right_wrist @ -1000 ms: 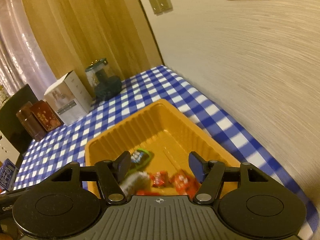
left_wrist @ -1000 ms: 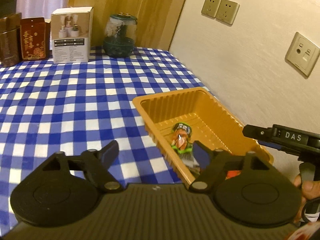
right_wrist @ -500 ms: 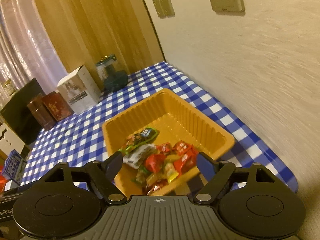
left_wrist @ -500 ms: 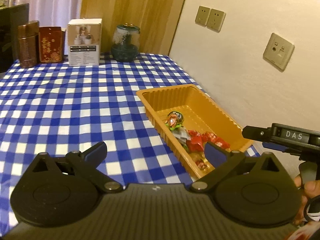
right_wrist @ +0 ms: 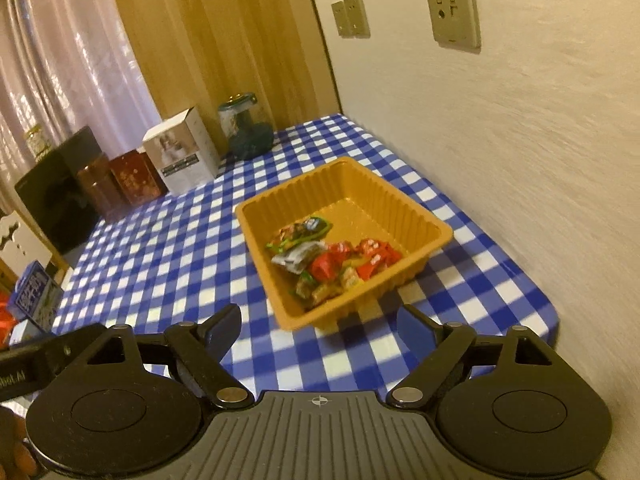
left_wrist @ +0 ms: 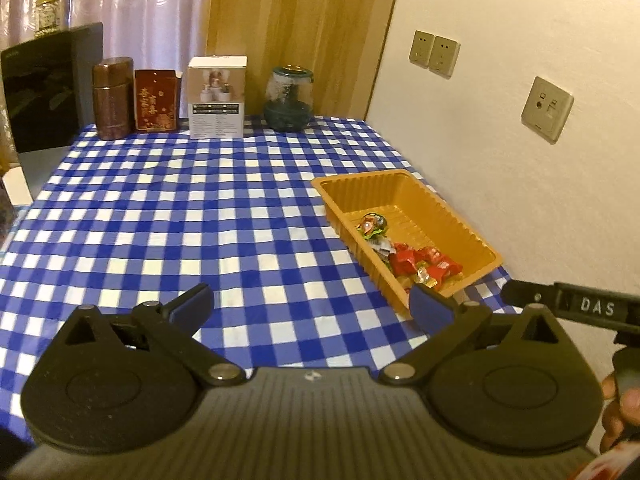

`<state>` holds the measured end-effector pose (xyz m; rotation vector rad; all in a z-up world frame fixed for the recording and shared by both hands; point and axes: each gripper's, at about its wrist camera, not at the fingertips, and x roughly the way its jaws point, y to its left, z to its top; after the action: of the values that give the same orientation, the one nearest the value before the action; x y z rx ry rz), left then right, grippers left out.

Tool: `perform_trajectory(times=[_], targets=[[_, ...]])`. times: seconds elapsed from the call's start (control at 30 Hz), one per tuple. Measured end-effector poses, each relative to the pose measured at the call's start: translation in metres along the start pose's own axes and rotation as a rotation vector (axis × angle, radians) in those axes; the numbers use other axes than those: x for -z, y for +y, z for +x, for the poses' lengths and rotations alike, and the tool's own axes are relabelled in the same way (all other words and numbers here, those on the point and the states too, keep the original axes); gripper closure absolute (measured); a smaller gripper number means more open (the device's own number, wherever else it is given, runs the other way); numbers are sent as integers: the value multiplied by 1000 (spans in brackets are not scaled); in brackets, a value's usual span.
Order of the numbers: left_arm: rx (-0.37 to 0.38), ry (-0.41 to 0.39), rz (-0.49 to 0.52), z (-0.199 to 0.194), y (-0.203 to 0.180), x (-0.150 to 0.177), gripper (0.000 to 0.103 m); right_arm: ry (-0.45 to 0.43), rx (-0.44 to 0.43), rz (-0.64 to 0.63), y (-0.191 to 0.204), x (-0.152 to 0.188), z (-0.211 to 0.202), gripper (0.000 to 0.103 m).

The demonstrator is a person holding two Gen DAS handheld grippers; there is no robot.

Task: Organize snacks
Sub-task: 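Withdraw both open tools from the tray back over the tablecloth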

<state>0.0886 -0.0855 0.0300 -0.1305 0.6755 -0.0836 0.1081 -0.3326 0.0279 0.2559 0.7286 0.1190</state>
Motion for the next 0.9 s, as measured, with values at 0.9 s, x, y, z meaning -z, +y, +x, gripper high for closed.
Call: perform_trajectory(times=[0.9], targets=[[-41,-42,30,-92,-11,23,0,-51,27,-121,34,28,-94,18]])
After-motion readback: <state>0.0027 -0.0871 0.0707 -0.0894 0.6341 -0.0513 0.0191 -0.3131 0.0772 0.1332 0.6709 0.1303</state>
